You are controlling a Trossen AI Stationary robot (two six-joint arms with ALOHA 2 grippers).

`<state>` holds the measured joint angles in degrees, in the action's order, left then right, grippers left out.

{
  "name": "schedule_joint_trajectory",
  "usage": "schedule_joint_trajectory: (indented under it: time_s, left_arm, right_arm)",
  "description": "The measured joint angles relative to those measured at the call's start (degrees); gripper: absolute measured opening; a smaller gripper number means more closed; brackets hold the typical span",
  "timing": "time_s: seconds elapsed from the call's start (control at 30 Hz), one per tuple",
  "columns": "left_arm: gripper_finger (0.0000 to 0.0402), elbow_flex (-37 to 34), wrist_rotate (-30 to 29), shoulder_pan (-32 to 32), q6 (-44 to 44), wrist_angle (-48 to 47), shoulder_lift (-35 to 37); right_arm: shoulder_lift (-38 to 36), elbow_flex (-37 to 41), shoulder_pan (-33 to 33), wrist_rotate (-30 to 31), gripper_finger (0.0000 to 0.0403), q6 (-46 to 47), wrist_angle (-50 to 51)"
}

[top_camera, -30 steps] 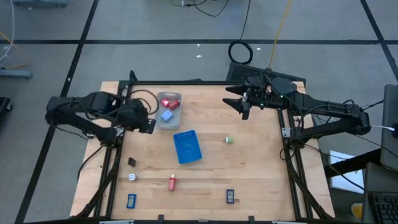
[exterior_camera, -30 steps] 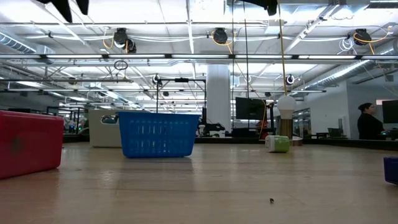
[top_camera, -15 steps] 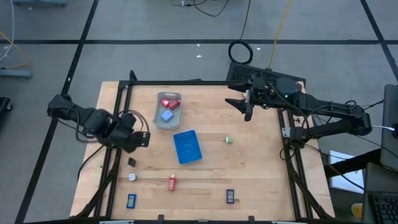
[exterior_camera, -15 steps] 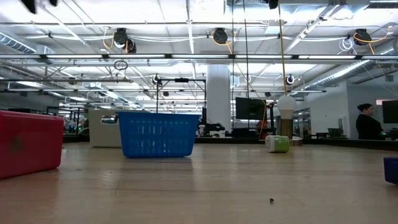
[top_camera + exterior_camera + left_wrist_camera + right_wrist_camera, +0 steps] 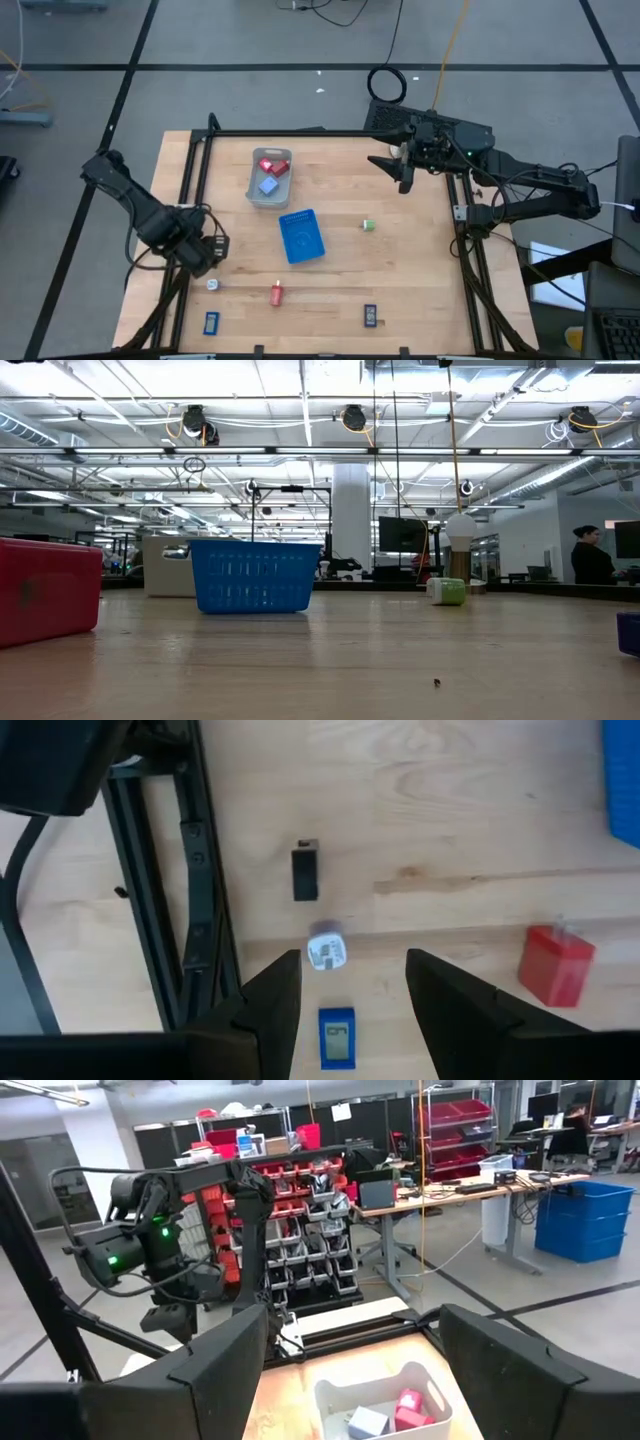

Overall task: Pick & Place Office items
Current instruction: Put the black digital timer into the blue basket

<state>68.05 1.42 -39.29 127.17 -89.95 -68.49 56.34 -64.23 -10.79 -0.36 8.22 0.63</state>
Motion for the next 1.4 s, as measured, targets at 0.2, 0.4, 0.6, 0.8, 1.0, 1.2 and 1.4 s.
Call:
schedule_joint_trajectory:
  time_s: [0.2,0.4,0.6,0.8,1.0,1.2,1.4]
  left_arm:
    - [0.0184,-4.1,0.1,-1.9,2.4,0.0,0.0]
    - [0.0184,-9.7,-0.1,-2.5,2.1,2.0,0.6]
    - [0.0184,-18.4,-4.7,-2.5,1.7,12.8,5.5]
    - [0.0184,-26.3,-4.3,-2.5,3.3,18.4,9.6]
    - [0.0184,-28.8,-3.4,-2.5,4.3,19.3,10.6]
    - [0.0184,-30.2,-3.3,-2.5,3.8,22.8,10.6]
    - [0.0184,-31.6,-2.8,-2.5,3.5,24.3,10.5]
  right_arm:
    - [0.0,0.0,0.0,-2.8,0.0290,1.7,0.0]
    - [0.0,0.0,0.0,-2.6,0.0290,6.6,-1.9]
    - [0.0,0.0,0.0,-2.2,0.0290,7.7,-4.5]
    - [0.0,0.0,0.0,-1.1,0.0290,8.7,-5.4]
    - [0.0,0.0,0.0,-1.1,0.0290,8.8,-5.2]
    - [0.0,0.0,0.0,0.4,0.0290,8.2,-5.2]
    - [0.0,0.0,0.0,0.5,0.0290,7.4,-5.2]
